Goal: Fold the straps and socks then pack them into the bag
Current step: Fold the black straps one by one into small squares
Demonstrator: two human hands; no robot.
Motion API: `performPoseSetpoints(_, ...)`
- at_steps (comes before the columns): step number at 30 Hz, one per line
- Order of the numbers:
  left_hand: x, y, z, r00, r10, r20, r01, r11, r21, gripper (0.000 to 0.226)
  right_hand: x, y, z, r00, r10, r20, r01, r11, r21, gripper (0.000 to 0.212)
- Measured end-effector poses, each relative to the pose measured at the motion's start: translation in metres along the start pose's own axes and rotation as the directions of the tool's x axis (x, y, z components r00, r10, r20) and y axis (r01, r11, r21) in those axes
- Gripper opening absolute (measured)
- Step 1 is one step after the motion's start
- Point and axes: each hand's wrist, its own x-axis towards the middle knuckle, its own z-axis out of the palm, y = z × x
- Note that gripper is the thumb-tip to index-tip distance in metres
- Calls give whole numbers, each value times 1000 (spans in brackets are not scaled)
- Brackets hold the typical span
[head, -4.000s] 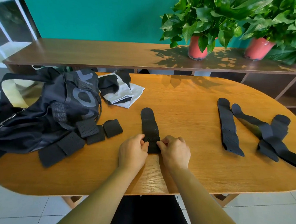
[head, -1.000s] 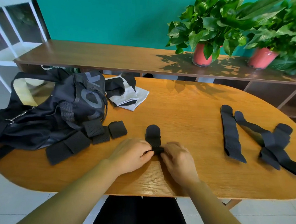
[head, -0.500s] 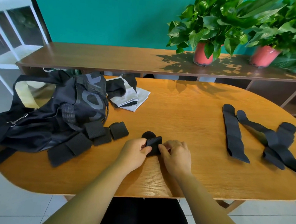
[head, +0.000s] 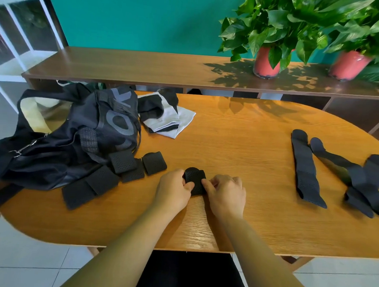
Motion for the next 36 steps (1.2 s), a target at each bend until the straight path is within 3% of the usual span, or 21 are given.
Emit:
performPoseSetpoints(6,4,4,-1,999,-43,-20,45,990,133,24,1,-4,-1,1000,10,-3,-10,999,-47,33)
performPoseSetpoints(9,2,5,-2,999,-31,-35,35,993,115,42,3,-7,-2,1000,15,6,-15,997,-70,32)
performPoseSetpoints(13,-2,5,-2,998,45,-48,-39,993,113,48,2,-10,-3,999,27,32,-24,996,-89,31)
performPoseSetpoints(20,-23,-10,-2,969,199,-148,-202,979,-4,38,0,-10,-6,989,128,74,-138,979,150,38)
performPoseSetpoints(27,-32,-17,-5,952,306,16,-300,923,240,39,-8,-22,-6,989,105,99,-110,993,37,28)
performPoseSetpoints(32,-37,-26,-24,945,325,-46,-260,825,501,31,-19,-46,-2,985,65,159,-70,997,29,27)
performPoseSetpoints(36,-41,-49,-48,920,374,-119,-248,788,563,15,-32,-76,18,976,-26,217,17,999,41,22)
